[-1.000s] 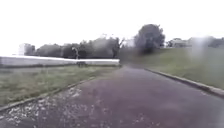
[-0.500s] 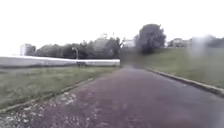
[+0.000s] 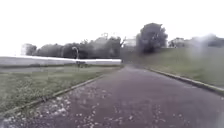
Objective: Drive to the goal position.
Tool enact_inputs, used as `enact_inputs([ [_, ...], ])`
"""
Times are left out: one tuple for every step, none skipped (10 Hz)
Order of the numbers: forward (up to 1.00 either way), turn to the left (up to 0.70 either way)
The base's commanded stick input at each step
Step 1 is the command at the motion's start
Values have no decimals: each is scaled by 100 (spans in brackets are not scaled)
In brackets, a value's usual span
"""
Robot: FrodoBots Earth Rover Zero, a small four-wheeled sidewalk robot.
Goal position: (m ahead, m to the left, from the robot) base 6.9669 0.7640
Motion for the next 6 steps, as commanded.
enact_inputs([
  [70, -14],
  [70, -14],
  [70, -14],
  [70, -14],
  [70, -14],
  [70, -14],
])
